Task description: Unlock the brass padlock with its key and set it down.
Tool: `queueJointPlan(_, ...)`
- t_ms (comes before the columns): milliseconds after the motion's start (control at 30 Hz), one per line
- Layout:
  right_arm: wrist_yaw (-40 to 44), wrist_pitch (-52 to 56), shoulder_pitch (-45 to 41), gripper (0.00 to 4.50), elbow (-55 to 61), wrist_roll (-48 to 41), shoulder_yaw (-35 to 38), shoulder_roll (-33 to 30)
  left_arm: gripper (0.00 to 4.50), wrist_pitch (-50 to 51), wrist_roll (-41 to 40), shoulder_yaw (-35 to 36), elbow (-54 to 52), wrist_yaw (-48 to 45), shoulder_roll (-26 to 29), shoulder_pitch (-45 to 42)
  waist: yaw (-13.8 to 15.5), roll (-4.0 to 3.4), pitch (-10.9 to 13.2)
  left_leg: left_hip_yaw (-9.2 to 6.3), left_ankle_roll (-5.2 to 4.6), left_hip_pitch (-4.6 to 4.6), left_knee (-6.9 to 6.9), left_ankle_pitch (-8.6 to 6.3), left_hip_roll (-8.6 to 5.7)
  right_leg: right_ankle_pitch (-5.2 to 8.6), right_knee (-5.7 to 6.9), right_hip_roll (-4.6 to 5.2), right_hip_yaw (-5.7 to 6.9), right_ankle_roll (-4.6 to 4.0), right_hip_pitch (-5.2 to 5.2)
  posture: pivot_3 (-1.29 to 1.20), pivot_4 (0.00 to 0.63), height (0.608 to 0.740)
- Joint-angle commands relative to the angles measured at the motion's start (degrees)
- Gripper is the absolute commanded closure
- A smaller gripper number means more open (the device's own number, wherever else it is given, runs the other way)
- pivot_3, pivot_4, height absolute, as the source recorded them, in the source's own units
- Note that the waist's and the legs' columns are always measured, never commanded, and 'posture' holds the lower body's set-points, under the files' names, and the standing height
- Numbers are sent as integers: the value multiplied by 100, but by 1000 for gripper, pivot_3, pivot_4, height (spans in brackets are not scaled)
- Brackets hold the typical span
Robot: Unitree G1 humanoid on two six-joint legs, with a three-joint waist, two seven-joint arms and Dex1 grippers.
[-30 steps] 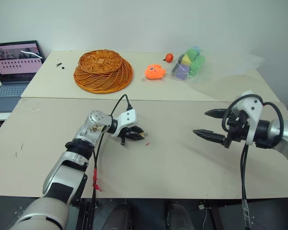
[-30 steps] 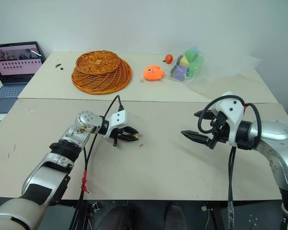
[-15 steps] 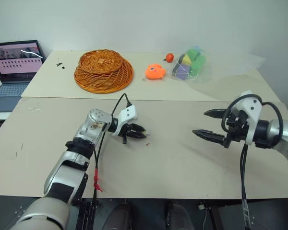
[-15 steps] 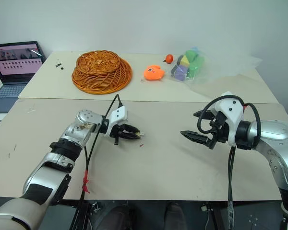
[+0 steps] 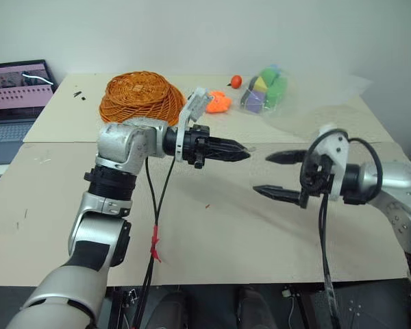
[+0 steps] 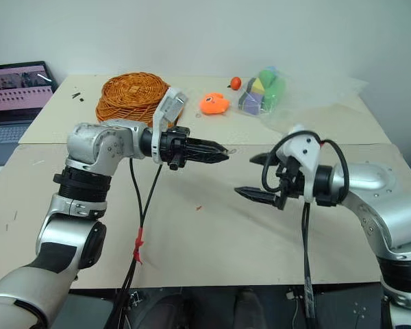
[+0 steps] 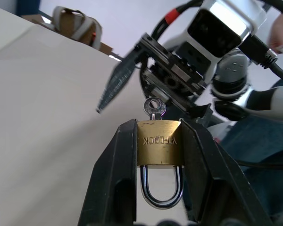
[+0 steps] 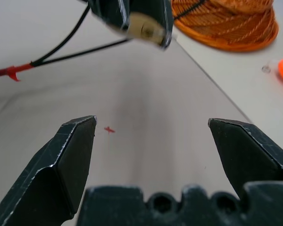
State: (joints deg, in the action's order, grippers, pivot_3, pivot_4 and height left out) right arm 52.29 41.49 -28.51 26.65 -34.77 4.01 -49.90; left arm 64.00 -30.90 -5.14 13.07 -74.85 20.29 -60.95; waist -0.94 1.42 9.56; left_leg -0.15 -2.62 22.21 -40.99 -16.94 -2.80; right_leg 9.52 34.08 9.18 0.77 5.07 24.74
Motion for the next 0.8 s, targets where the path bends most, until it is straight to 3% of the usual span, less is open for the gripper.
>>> queueJointPlan(33, 16, -217, -214, 0, 179, -15, 24, 51, 3645, 247, -276, -120, -358, -18, 186, 25, 10, 0, 0, -1, 0, 0, 0, 0, 0, 0, 0, 0, 1, 0, 0, 0, 150, 739)
queueJointPlan(200, 195, -174, -326, 0, 254, -107, 56, -73, 3645, 172, -295, -440, -457, -176, 458, 193, 18, 0, 0, 1, 2, 4, 1, 1, -4, 0, -3, 2, -3, -1, 6, 0, 150, 739)
queueJointPlan(533, 429, 101, -167, 0, 636, -420, -152, -187, 3645, 352, -442, -410, -59, -27, 441, -2, 32, 0, 0, 1, 2, 13, 1, 1, -6, 0, -2, 5, -3, -1, 14, 0, 150, 739)
queueJointPlan(567, 422, 83, -170, 521, 635, -401, -174, -177, 3645, 352, -452, -413, -57, -20, 443, -6, 31, 0, 0, 2, 2, 13, 0, 1, -6, 0, -2, 5, -2, -1, 14, 0, 150, 739)
queueJointPlan(733, 351, -100, -186, 2072, 592, -203, -314, -128, 3645, 627, -619, -326, -96, 86, 406, -28, 30, 0, 0, 2, 2, 14, 2, 1, -7, 0, -2, 5, -3, -1, 16, 0, 150, 739)
queueJointPlan(800, 317, -238, -178, 2072, 564, -50, -369, -103, 3645, 1052, -807, -122, 2, 248, 314, -121, 29, 0, 0, 3, 2, 15, 1, 1, -8, 0, -2, 6, -4, -1, 16, 0, 150, 739)
